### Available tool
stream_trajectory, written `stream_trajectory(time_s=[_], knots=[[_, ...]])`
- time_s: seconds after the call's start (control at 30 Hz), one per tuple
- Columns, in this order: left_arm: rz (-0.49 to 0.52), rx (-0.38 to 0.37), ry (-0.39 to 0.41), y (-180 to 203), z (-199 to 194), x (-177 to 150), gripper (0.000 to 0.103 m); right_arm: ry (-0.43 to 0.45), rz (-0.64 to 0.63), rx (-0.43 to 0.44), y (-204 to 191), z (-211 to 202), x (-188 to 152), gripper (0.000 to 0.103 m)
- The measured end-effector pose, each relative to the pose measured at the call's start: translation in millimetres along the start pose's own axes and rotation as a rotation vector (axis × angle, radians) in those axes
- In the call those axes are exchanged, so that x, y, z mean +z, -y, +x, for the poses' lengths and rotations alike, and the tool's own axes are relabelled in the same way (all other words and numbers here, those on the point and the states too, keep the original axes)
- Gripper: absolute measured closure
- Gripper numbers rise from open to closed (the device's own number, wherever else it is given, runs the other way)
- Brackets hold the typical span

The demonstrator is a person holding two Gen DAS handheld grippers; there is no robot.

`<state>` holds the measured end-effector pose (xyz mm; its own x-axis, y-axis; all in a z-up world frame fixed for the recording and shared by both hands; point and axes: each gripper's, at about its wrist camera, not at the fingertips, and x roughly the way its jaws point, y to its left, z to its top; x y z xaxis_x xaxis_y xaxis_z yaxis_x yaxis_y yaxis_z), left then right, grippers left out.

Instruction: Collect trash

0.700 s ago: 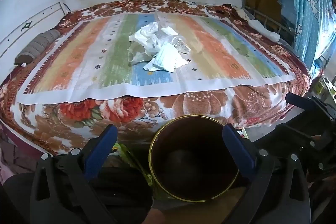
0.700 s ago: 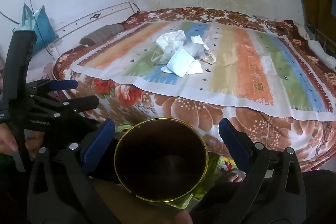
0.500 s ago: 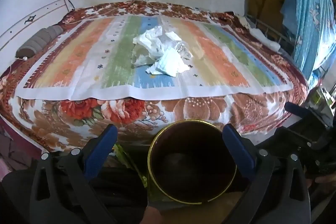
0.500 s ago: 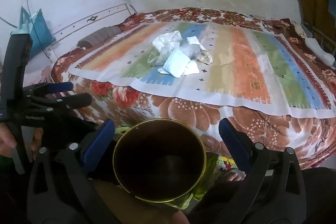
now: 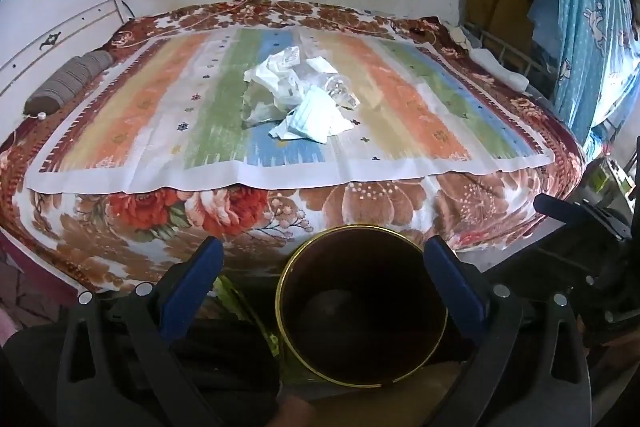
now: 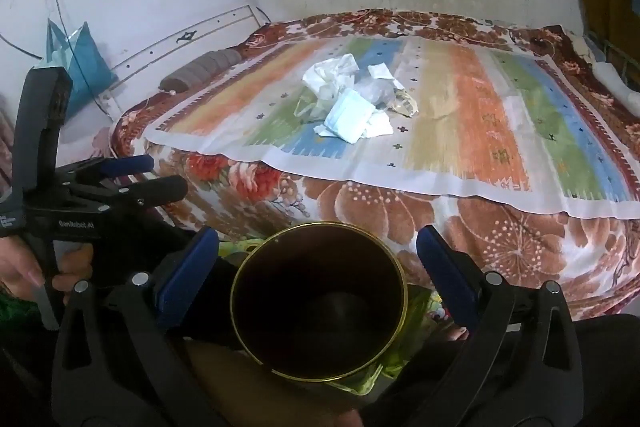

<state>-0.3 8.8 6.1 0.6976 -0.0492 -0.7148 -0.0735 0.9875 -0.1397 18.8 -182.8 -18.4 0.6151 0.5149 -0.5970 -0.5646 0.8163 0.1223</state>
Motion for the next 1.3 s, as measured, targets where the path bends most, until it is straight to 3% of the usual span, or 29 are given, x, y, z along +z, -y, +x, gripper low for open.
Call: stream_trajectory(time_s=[0.53,1.3], knots=[[-0.048,0.013,0.009,-2,-1,2,0.006,-0.044,0.013,-0.016,2,10,0,0.009],[-0.09,0.012,0.005,-3,0,2,0.006,-0.042,0.008,-0.007,-2,11,0,0.009]])
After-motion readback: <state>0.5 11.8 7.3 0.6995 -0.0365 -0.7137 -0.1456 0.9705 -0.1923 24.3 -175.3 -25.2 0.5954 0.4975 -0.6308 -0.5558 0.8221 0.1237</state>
